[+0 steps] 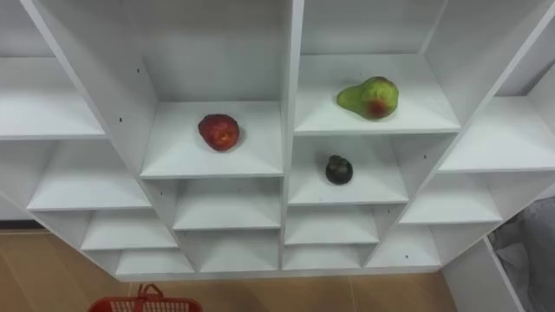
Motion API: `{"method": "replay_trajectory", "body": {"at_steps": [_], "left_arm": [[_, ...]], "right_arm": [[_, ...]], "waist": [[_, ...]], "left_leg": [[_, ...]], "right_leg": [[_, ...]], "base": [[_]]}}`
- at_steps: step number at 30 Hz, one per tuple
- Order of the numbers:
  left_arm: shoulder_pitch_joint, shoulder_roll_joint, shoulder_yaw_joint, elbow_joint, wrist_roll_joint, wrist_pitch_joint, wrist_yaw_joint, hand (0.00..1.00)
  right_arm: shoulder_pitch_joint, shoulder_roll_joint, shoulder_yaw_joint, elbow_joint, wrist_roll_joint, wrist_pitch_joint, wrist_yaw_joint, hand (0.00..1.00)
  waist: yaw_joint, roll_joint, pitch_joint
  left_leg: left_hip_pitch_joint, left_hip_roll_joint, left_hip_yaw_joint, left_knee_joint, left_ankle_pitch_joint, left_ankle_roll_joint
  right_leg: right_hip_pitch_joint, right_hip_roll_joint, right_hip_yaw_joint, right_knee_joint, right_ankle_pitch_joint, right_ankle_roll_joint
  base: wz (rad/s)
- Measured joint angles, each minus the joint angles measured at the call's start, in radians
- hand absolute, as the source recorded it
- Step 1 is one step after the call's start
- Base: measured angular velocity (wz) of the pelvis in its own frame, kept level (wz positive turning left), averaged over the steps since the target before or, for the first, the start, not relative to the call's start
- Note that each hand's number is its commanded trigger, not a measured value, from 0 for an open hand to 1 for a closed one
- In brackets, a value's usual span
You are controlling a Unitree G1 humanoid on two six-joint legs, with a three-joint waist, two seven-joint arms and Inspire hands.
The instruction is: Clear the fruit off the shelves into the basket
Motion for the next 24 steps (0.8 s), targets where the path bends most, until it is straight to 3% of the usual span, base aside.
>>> {"method": "replay_trajectory", "body": {"at_steps": [15,20,24], "left_arm": [[0.001,0.0,0.0,0.015,-0.04,-0.003,-0.001,1.0],[0.001,-0.001,-0.004,0.021,-0.039,-0.02,0.0,1.0],[0.002,0.0,-0.011,0.02,-0.04,-0.02,0.007,1.0]], "right_arm": [[-0.001,0.003,0.0,-0.004,0.006,0.0,-0.006,0.0],[0.0,0.004,0.009,-0.03,0.024,-0.004,-0.02,0.0],[0.005,0.013,0.01,-0.079,0.028,-0.023,-0.027,0.0]], "waist": [[0.004,-0.001,0.0011],[0.004,0.005,0.0033],[0.0,0.007,0.0039]], "left_leg": [[0.0,0.0,0.0,0.0,0.0,0.0],[0.0,0.002,0.002,-0.003,0.0,0.0],[-0.001,0.004,0.003,-0.006,0.0,-0.001]], "right_leg": [[0.002,0.0,-0.001,-0.002,0.0,0.0],[0.01,0.001,-0.009,-0.019,0.008,-0.001],[0.015,0.003,-0.011,-0.032,0.013,-0.001]], "base": [[0.0],[0.0],[0.0]]}}
